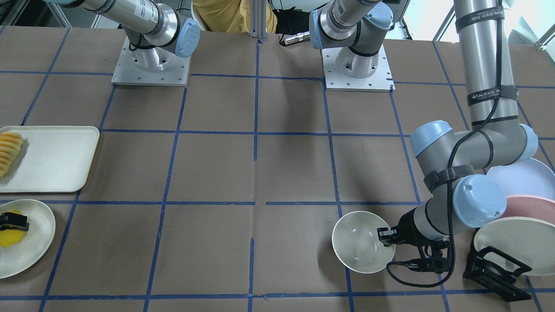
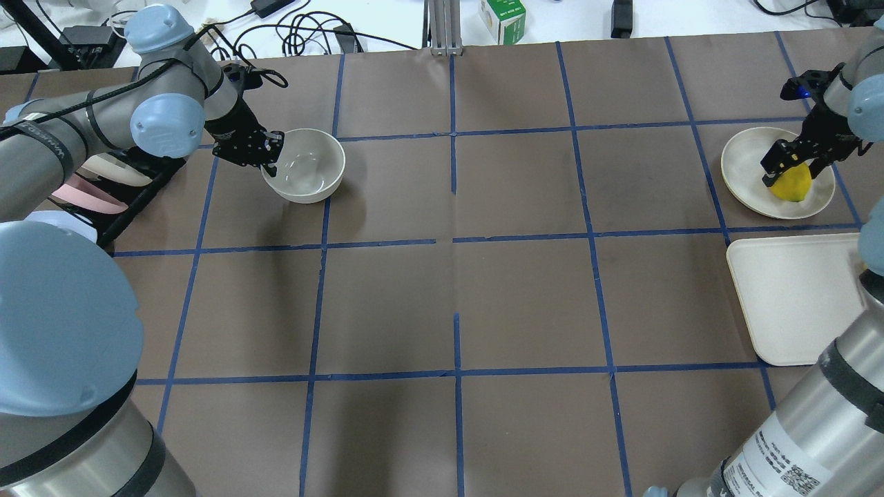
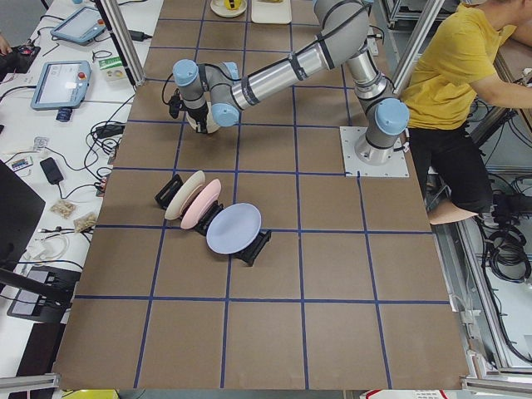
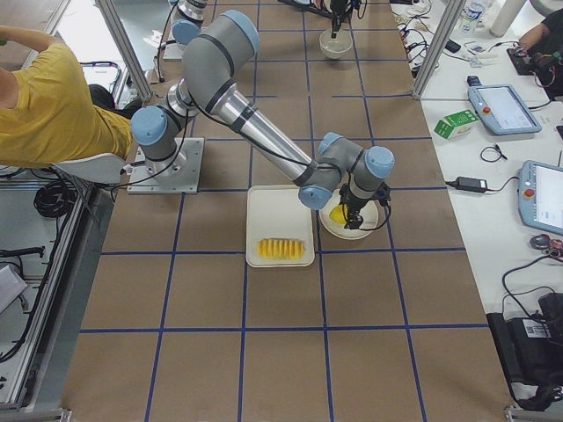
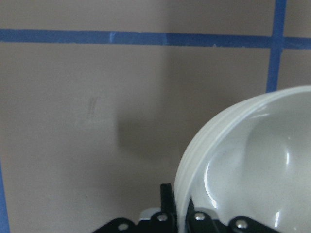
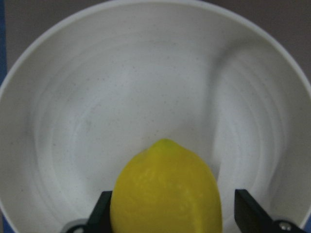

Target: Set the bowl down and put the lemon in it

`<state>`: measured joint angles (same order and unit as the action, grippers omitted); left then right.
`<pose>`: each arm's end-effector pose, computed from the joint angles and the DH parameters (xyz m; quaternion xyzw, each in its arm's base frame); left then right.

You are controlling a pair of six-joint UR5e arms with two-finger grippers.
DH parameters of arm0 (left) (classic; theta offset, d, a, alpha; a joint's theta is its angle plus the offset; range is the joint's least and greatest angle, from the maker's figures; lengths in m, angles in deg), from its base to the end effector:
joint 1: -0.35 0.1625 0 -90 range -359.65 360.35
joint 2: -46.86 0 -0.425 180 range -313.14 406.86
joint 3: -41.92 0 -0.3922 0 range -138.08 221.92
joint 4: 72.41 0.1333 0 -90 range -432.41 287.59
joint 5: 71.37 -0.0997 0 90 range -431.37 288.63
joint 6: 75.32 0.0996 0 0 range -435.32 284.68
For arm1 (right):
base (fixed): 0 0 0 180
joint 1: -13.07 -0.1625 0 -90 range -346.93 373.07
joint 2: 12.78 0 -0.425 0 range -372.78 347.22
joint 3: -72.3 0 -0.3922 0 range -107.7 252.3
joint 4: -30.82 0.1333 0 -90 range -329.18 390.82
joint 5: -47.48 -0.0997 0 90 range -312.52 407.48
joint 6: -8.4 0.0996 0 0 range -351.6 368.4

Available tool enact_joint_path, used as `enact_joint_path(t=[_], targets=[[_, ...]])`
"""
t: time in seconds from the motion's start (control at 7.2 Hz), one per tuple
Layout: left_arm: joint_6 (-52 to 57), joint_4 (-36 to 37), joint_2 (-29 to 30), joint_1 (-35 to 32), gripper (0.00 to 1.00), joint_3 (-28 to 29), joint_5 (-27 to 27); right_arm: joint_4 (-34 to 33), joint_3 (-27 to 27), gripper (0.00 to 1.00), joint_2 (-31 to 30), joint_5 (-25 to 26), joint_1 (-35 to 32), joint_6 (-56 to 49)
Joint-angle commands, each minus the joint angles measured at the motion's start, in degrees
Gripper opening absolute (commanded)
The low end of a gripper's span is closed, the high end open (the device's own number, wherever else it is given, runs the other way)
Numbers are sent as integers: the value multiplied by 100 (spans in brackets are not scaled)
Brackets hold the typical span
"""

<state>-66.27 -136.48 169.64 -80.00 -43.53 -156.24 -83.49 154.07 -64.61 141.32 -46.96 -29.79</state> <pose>-0.0277 -0.6856 0.2312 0.0061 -0.9988 -0.0125 0.0474 -0.2360 -0.6627 0.1922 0.0732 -0.9955 -0.0594 0.0002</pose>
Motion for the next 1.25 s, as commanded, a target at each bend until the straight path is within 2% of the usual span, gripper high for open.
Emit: enact_joint_path(t=[0.0,0.14,0.42,0.56,0.69,0.83,0.97,1.11], targets=[[-17,-218,-191,-112,0,2,197,75,-47,0,-64,37,0,39],[-191,-289,-358,-339,0,-76,790,206,-56,0,-239,46,-26,57],[-1373,-98,-639,-1443,0,-322,788,925,-56,0,-992,2,-122,170],[-2023,225,-815,-1901,0,-645,779,1250,-56,0,-1257,-137,-323,241],[-2229,951,-904,-2141,0,-1144,709,1331,-48,0,-1503,-243,-717,729],[-2258,1689,-957,-2178,0,-1706,413,1332,-39,0,-1593,-253,-1286,1499],[-2249,2123,-975,-2178,0,-2025,340,1332,-56,0,-1620,-244,-1875,2403],[-2258,2136,-958,-2161,0,-2028,331,1323,-56,0,-1655,-314,-2333,3152]])
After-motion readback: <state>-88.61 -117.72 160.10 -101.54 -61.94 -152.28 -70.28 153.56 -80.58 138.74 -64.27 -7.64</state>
